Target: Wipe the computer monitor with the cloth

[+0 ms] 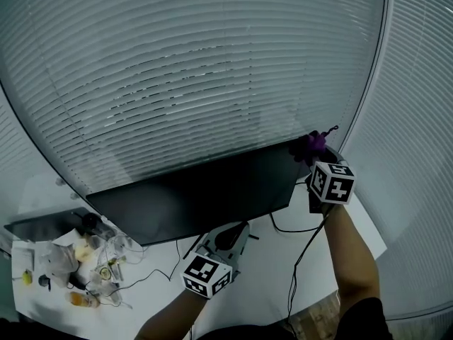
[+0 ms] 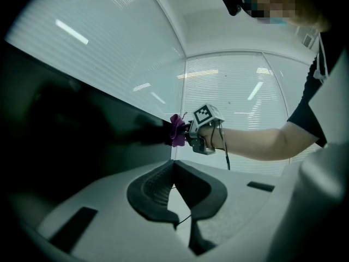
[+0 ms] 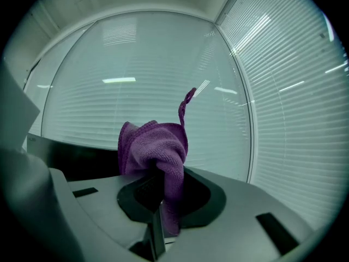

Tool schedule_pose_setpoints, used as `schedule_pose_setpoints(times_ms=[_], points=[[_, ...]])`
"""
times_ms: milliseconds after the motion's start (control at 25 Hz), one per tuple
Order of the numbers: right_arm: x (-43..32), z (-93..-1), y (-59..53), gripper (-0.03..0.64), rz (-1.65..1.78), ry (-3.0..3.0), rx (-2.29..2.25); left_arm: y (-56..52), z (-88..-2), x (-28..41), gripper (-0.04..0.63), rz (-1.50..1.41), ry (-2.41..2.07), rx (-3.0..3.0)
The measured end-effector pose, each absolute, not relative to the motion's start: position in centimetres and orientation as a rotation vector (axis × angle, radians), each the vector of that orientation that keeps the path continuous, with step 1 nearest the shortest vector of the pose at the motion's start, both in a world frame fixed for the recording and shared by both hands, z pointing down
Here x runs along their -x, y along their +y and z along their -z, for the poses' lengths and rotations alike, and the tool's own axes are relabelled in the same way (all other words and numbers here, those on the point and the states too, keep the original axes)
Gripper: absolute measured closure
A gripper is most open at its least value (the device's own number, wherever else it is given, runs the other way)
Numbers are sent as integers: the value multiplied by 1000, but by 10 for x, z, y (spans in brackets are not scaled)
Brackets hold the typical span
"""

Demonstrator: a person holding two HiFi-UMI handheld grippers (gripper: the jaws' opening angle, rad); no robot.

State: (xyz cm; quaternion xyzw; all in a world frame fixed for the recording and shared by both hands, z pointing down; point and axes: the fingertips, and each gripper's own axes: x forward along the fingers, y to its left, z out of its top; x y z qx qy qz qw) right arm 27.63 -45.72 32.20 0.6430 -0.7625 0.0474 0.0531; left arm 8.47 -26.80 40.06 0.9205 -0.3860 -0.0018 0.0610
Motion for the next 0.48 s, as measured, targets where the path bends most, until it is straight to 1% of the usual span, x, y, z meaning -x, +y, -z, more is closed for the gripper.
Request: schedule_pose_setpoints(times_ms=[480], points=[[-264, -300, -447, 549, -43, -2296, -1968, -258, -394, -72, 592, 11, -1198, -2783]])
